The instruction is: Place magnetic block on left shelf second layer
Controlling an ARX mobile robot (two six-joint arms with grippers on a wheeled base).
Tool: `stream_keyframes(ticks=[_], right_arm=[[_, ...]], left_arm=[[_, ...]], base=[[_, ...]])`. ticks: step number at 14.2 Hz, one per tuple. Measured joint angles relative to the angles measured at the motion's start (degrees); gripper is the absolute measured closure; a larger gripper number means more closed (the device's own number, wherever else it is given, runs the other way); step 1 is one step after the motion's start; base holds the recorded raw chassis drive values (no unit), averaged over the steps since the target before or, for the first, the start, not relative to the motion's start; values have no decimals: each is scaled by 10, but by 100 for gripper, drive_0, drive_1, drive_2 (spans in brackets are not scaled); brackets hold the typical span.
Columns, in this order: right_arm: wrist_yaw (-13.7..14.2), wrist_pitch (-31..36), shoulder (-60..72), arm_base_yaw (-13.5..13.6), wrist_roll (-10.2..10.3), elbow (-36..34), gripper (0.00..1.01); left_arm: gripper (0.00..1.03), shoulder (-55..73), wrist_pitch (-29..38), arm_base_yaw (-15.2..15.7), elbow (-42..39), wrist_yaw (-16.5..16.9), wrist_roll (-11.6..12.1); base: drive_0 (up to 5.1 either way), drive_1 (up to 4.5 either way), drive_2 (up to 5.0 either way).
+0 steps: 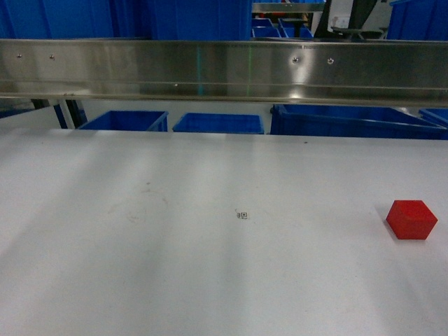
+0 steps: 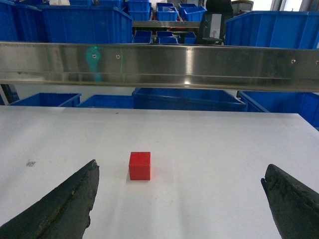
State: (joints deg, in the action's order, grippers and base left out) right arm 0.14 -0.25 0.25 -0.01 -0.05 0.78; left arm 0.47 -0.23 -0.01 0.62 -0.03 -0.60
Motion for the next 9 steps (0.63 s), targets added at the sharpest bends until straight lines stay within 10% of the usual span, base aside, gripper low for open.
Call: stream_keyframes(ticks=[9], right_arm=[[0, 0, 0, 0, 0, 0, 3]], left_arm=[[5, 0, 0, 0, 0, 0, 0]], base=[[0, 0, 0]])
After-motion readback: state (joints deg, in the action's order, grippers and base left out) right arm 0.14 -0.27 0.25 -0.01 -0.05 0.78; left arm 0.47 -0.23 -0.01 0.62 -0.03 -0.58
